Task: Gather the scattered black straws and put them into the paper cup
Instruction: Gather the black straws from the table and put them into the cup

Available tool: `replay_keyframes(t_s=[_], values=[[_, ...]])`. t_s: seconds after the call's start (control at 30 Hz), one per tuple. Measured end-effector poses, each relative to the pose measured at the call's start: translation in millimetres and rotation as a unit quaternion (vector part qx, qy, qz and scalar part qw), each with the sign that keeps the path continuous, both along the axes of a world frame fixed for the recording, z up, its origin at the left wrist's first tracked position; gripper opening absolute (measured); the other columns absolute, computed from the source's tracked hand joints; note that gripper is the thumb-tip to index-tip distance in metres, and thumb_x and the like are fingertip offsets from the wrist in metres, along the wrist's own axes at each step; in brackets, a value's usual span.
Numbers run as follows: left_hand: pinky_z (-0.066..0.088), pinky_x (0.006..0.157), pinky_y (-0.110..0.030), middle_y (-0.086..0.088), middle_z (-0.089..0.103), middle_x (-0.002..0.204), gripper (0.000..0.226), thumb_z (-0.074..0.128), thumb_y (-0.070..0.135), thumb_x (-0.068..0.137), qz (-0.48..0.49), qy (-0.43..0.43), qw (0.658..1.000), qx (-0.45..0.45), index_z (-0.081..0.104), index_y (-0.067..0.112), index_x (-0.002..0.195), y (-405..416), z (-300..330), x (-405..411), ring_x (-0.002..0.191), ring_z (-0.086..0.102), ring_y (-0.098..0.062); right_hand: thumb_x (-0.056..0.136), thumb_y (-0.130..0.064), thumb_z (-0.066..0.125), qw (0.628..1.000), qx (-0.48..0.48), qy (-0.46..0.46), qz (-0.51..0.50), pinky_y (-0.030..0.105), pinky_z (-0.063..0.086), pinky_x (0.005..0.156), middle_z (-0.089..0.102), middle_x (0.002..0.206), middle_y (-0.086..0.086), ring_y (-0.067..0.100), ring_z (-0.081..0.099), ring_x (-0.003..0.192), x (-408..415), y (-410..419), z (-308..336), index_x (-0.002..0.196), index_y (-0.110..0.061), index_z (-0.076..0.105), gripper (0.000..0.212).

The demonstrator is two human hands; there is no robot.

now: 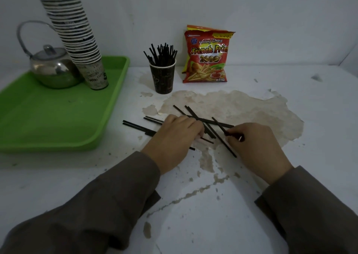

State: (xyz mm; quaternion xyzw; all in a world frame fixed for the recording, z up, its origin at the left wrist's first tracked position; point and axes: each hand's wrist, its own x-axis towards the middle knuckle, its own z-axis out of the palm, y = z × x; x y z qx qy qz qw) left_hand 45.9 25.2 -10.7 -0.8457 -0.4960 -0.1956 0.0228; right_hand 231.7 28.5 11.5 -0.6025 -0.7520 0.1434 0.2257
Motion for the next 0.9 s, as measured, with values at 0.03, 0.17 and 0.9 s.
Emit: replay_keyframes(t_s=[0.03,0.17,0.9], values=[[0.014,0.067,-0.024,0.01,0.051,0.079,0.021,0.054,0.007,0.086,0.002,-0.01,1.0,-0.005,0.05,0.027,0.084,1.3,6.7,-1.6,0.081,0.048,-0.015,0.086,-0.017,0.057,1.0,0.005,-0.009,-0.006,0.009,0.036,0.053,0.07,0.099,0.006,0.004,0.045,0.067,-0.5,0.5,-1.1,0.107,-0.013,0.067,0.023],[0.029,0.08,-0.023,0.003,0.067,0.091,0.013,0.06,0.014,0.084,-0.02,-0.078,0.992,-0.098,0.068,0.019,0.093,8.1,30.0,-16.5,0.09,0.052,-0.012,0.086,-0.017,0.058,1.0,0.005,-0.017,-0.012,0.01,0.031,0.055,0.07,0.095,0.006,0.007,0.046,0.064,-3.8,1.7,-7.2,0.102,-0.012,0.069,0.02],[0.022,0.07,-0.026,0.006,0.053,0.087,0.009,0.051,0.017,0.09,-0.008,0.032,0.991,-0.128,0.059,0.018,0.093,7.6,20.6,-20.2,0.088,0.05,-0.018,0.083,-0.015,0.055,0.995,0.018,-0.096,-0.037,0.027,0.039,0.056,0.059,0.073,0.008,0.019,0.05,0.06,-16.8,-3.2,-6.1,0.083,-0.006,0.067,0.016]])
